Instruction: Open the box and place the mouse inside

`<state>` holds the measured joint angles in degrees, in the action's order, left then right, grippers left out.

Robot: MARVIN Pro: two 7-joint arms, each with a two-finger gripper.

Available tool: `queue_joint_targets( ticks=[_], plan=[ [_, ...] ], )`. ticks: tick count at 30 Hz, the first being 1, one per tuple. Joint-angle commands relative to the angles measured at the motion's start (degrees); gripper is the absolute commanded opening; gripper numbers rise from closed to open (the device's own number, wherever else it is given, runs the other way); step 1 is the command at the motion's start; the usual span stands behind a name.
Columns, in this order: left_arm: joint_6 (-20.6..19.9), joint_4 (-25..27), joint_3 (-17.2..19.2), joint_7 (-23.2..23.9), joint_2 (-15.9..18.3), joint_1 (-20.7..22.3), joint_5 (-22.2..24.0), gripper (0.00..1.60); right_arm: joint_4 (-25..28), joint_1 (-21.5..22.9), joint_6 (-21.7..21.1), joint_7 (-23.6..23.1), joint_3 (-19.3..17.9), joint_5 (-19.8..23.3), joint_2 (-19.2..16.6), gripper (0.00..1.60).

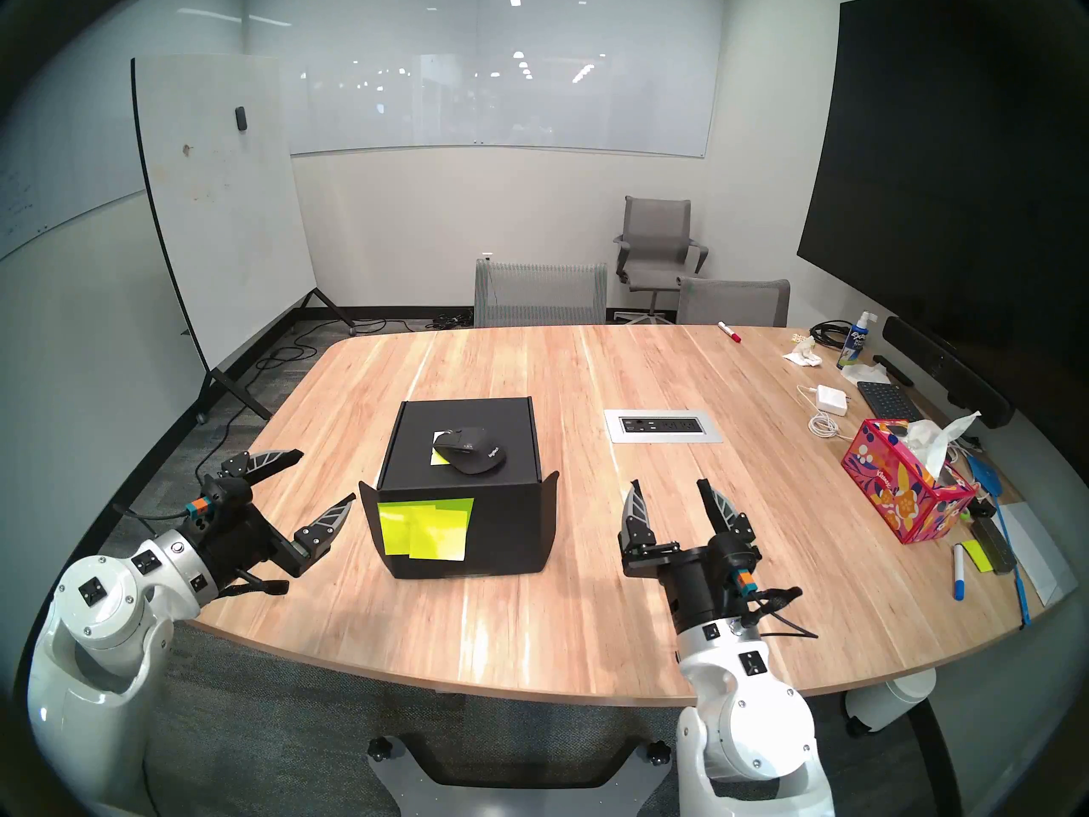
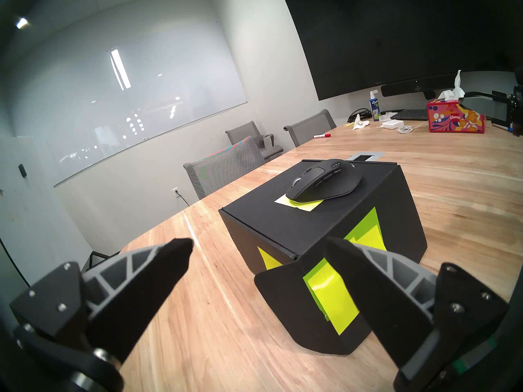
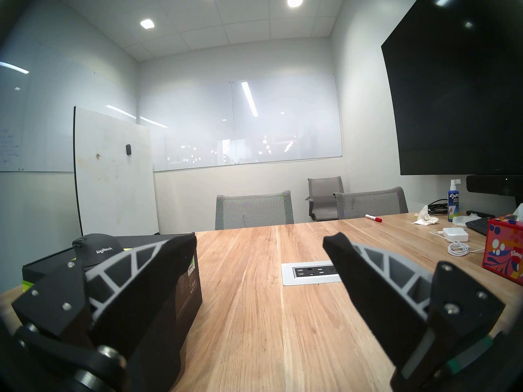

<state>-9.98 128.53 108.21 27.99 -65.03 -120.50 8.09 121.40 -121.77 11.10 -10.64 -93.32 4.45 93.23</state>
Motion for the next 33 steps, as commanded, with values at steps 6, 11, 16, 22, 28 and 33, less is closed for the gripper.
queue_joint_targets(
  ticks=[6,11,16,22,28,33],
  plan=[
    [0.38,0.91,0.01,0.18,0.21,0.0,-0.08,1.6,1.21,0.11,0.19,-0.01,0.0,0.03,0.01,1.6],
    [0.38,0.9,0.01,0.17,0.22,-0.01,-0.08,1.6,0.33,1.39,-0.49,-1.14,0.27,0.37,-0.79,1.6],
    [0.38,0.9,0.0,0.16,0.23,-0.01,-0.07,1.6,0.17,2.45,-2.19,-2.77,-0.42,1.81,-1.94,1.6],
    [0.36,0.89,-0.01,0.15,0.24,0.01,-0.05,1.6,0.87,4.52,-5.66,-4.55,-0.2,2.07,-3.4,1.6],
    [0.36,0.88,-0.01,0.14,0.25,0.02,-0.05,1.6,1.43,6.32,-8.97,-6.85,-0.35,2.76,-5.16,1.6],
    [0.36,0.88,-0.01,0.14,0.25,0.02,-0.04,1.6,2.0,7.16,-11.58,-9.3,-1.4,4.68,-6.46,1.6]
  ],
)
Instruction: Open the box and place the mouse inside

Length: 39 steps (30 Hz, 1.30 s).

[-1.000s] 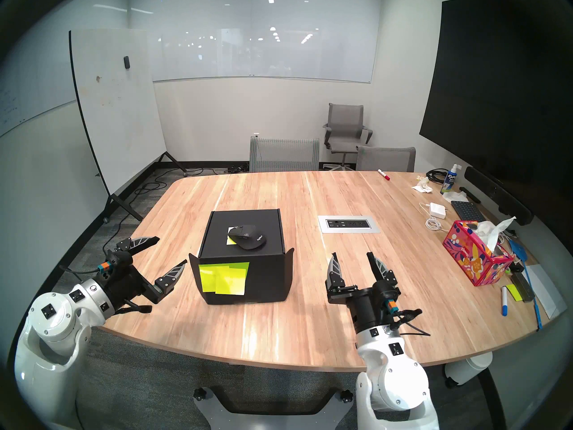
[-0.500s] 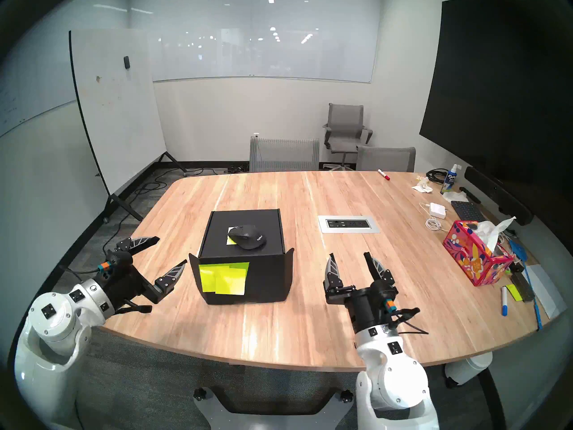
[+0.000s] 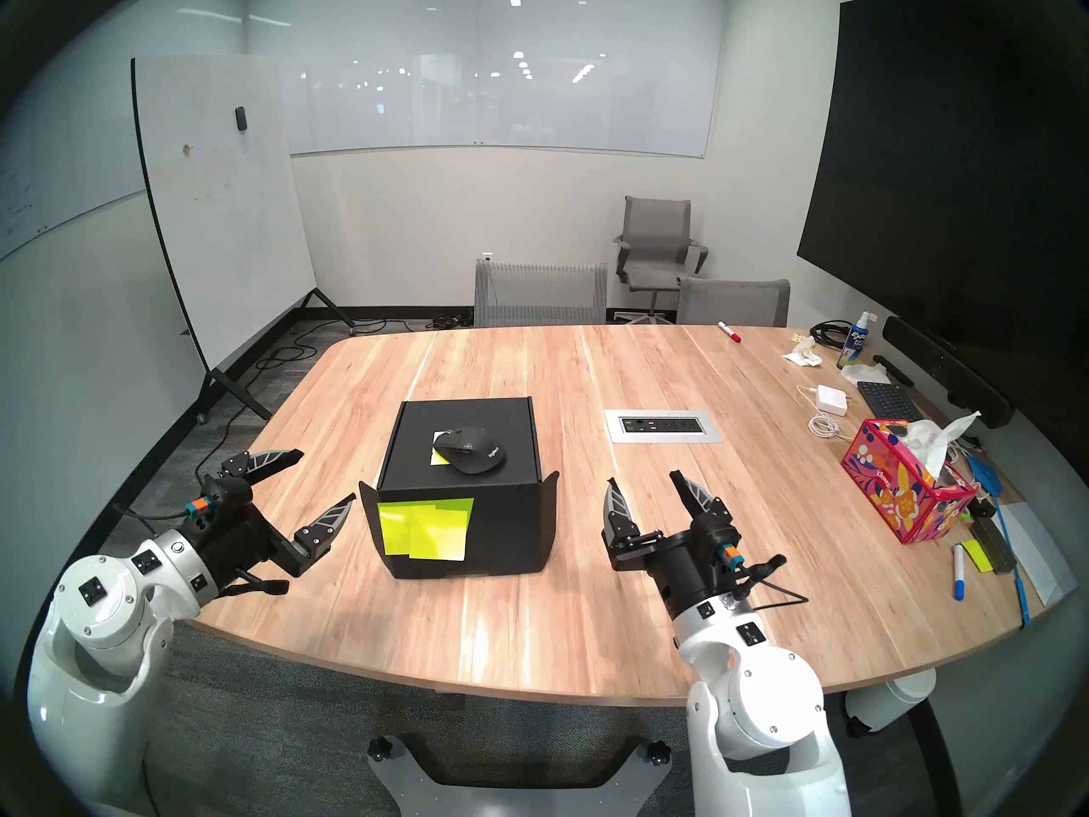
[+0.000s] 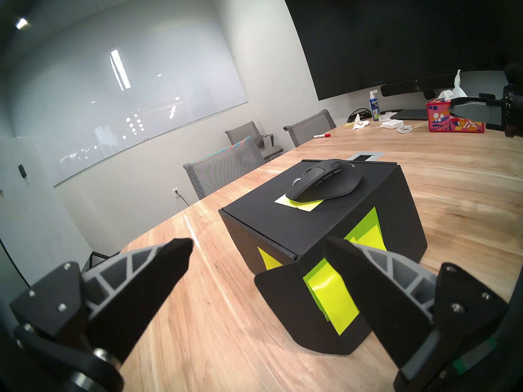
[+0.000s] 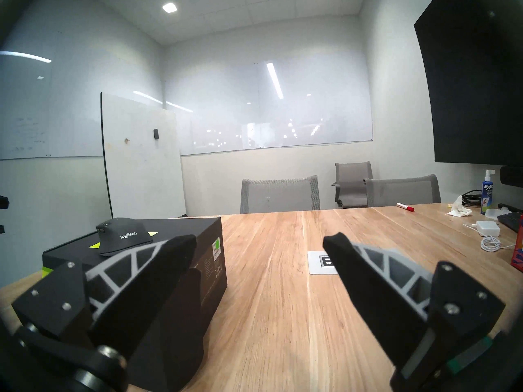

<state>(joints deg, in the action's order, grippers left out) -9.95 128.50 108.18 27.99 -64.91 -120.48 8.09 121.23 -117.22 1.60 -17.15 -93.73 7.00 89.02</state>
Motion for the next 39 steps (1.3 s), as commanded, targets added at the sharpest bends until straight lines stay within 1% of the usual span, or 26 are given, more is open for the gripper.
queue_joint_targets(
  ticks=[1,2,12,14,15,19,26,37,39],
  plan=[
    [0.33,0.9,0.02,0.15,0.14,0.0,-0.05,1.6,2.41,2.71,-3.19,-3.59,-1.27,2.48,-2.85,1.6],
    [0.33,0.9,0.02,0.15,0.14,0.0,-0.05,1.6,2.6,2.95,-4.39,-4.57,-1.45,2.84,-3.56,1.6],
    [0.33,0.9,0.01,0.14,0.15,0.0,-0.04,1.6,3.45,5.81,-11.55,-11.78,-3.23,5.72,-7.44,1.6],
    [0.33,0.9,0.02,0.14,0.15,0.0,-0.04,1.6,3.04,6.71,-13.17,-14.19,-4.15,6.94,-8.57,1.6],
    [0.33,0.9,0.02,0.14,0.15,0.0,-0.04,1.6,3.04,6.71,-13.17,-14.19,-4.15,6.94,-8.57,1.6],
    [0.34,0.9,0.02,0.14,0.16,-0.01,-0.04,1.6,2.0,8.35,-15.36,-17.63,-5.14,8.46,-10.28,1.6],
    [0.34,0.91,0.02,0.14,0.16,-0.02,-0.04,1.6,-0.68,11.34,-18.2,-21.81,-6.35,10.07,-12.37,1.6],
    [0.34,0.89,0.01,0.13,0.17,0.0,-0.03,1.6,-3.34,15.94,-22.17,-27.04,-5.99,10.2,-16.13,1.6],
    [0.34,0.89,0.01,0.13,0.17,0.0,-0.03,1.6,-3.88,16.86,-22.64,-28.89,-5.91,10.98,-16.83,1.6]
  ],
)
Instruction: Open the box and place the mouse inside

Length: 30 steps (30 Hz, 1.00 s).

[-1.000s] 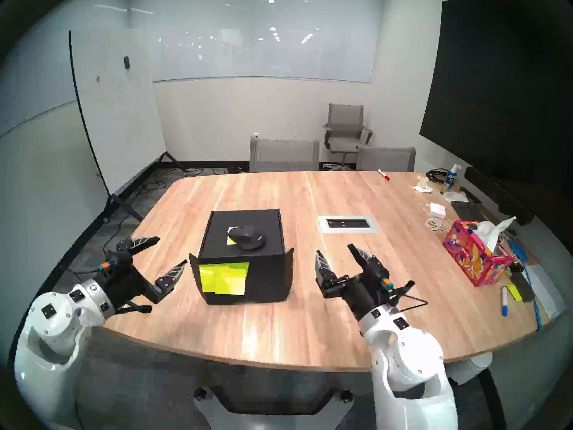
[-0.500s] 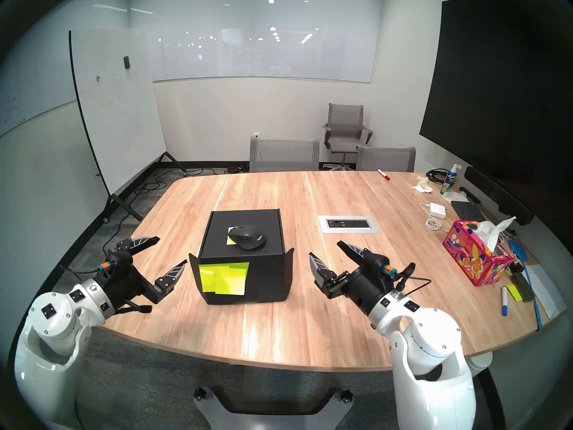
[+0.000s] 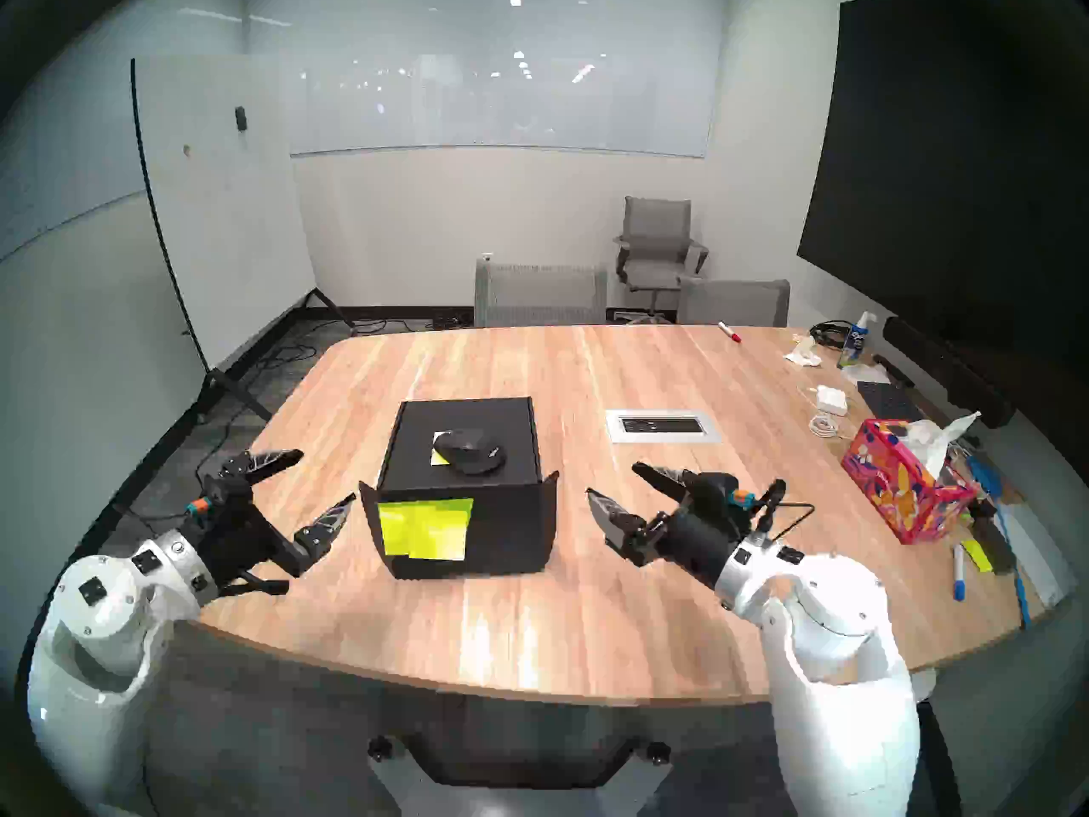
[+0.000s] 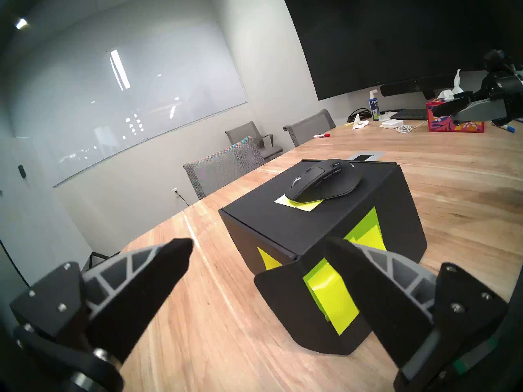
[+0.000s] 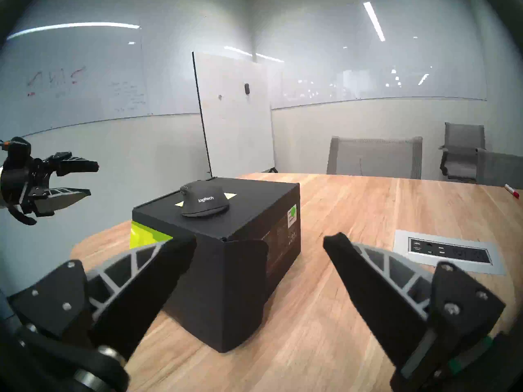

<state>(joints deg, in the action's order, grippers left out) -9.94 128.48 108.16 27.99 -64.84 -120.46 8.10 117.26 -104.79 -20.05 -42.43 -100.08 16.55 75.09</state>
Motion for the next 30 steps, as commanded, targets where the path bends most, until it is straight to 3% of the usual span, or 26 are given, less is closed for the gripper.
queue_joint_targets(
  ticks=[1,14,24,30],
  plan=[
    [0.32,0.91,0.03,0.12,0.1,-0.02,-0.03,1.6,0.0,4.76,-1.24,-4.18,0.53,1.74,-3.0,1.6],
    [0.33,0.93,0.03,0.12,0.1,-0.04,-0.04,1.6,-2.61,9.15,-5.13,-11.29,1.75,4.8,-5.11,1.6],
    [0.34,0.93,0.03,0.11,0.11,-0.04,-0.03,1.6,-6.24,13.29,-6.92,-13.24,3.38,4.66,-6.11,1.6],
    [0.34,0.93,0.03,0.11,0.11,-0.05,-0.03,1.6,-6.57,13.6,-6.98,-13.59,3.5,4.61,-6.14,1.6]
  ],
)
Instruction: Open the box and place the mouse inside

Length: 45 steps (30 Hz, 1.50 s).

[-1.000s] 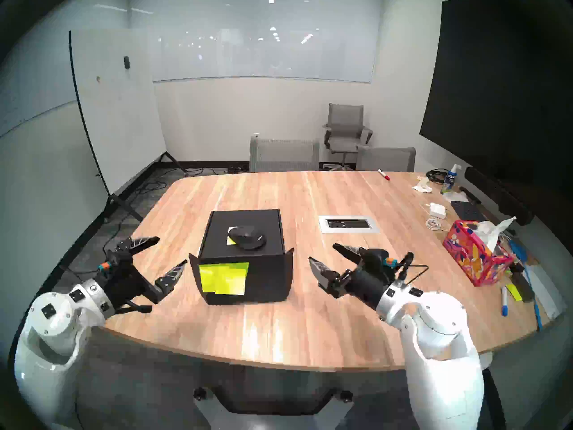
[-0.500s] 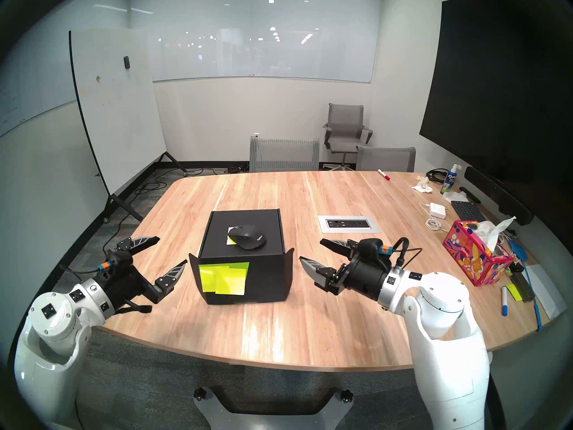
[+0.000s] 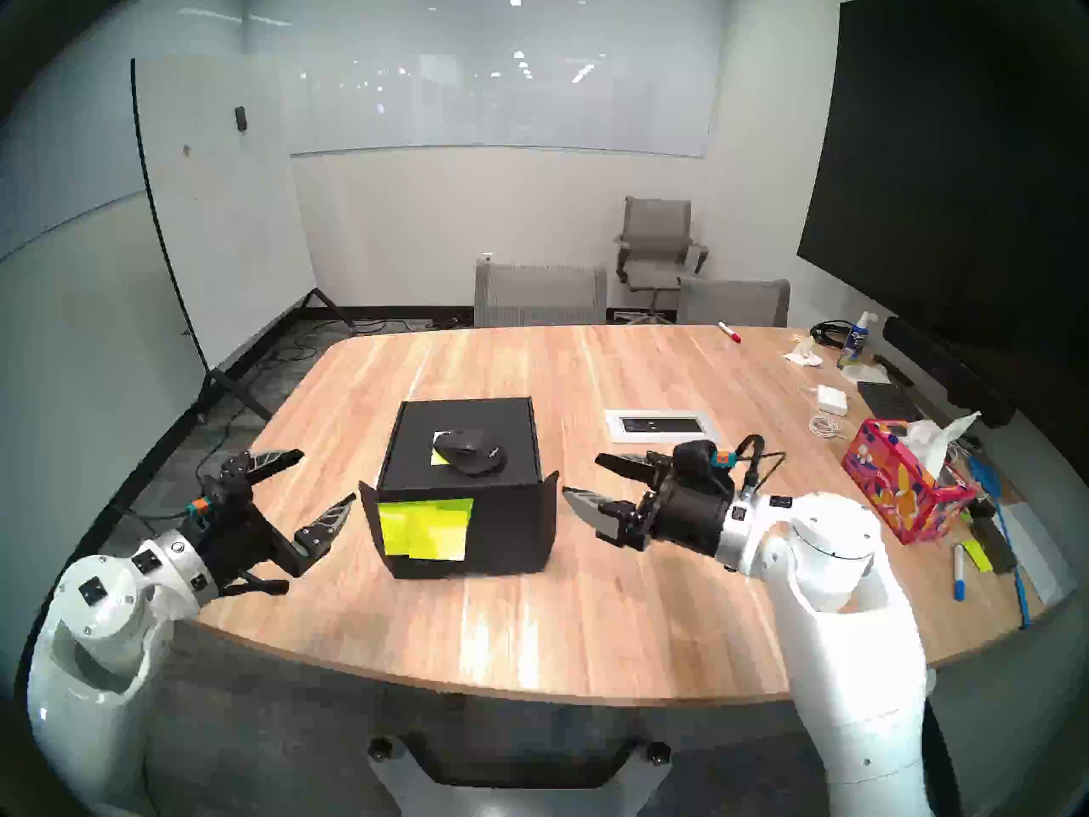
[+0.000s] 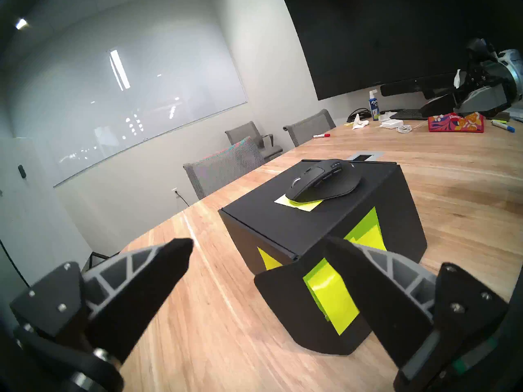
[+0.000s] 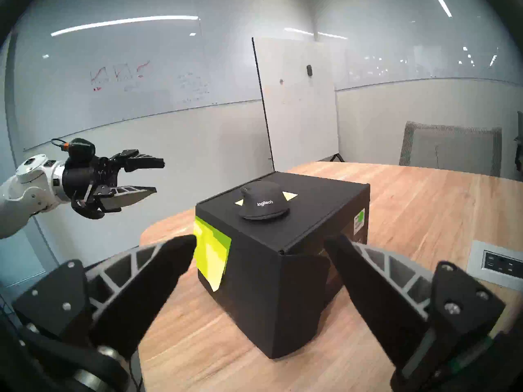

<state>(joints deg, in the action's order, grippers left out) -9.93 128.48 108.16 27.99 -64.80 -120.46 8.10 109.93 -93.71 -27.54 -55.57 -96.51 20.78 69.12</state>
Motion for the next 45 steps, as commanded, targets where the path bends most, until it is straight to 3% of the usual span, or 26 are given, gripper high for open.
queue_joint_targets(
  ticks=[1,45],
  plan=[
    [0.33,0.94,0.04,0.11,0.08,-0.06,-0.03,1.6,0.74,2.54,0.51,-0.48,-0.06,0.37,-0.16,1.6],
    [0.35,0.95,0.04,0.1,0.09,-0.08,-0.03,1.6,0.63,2.7,0.44,-1.06,-0.29,-0.09,0.23,1.6]
  ],
)
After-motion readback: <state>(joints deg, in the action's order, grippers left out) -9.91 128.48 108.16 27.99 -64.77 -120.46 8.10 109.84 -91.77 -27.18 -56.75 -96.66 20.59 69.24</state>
